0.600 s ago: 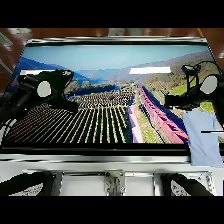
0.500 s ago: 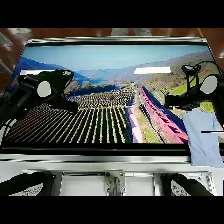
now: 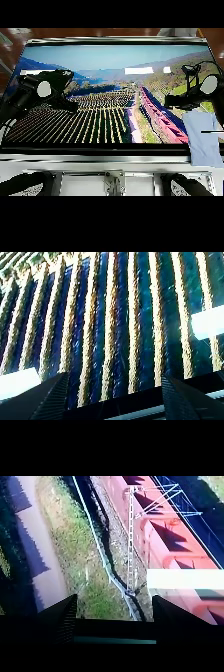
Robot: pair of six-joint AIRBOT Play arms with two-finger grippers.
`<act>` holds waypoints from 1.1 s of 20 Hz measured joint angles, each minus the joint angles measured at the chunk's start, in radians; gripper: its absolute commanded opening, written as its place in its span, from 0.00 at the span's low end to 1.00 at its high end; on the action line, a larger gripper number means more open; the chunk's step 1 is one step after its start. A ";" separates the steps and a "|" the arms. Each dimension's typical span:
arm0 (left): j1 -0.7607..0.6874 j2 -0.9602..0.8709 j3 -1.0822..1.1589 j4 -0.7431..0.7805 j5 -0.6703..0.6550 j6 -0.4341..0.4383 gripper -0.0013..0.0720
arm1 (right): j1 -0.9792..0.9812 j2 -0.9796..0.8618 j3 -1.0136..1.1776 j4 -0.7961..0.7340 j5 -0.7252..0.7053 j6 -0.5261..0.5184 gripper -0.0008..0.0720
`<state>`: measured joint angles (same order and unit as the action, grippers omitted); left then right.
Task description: Fold the shirts.
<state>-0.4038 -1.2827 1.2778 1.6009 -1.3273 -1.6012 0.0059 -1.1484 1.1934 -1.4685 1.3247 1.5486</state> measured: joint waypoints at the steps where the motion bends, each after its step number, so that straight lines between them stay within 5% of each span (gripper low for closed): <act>1: 0.000 0.000 0.000 0.000 0.000 0.000 0.95 | 0.000 0.000 0.000 0.000 0.000 0.000 0.80; 15: 0.013 -0.050 0.013 -0.036 0.045 -0.054 0.98 | 0.000 0.000 0.000 0.002 0.001 0.008 0.80; 22: 0.345 -0.264 0.328 0.016 0.031 -0.142 0.98 | 0.000 0.000 0.000 0.030 -0.006 -0.008 0.80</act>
<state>-0.0586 -1.5467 1.6054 1.6169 -1.2961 -1.7432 0.0059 -1.1488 1.1934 -1.4387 1.3186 1.5406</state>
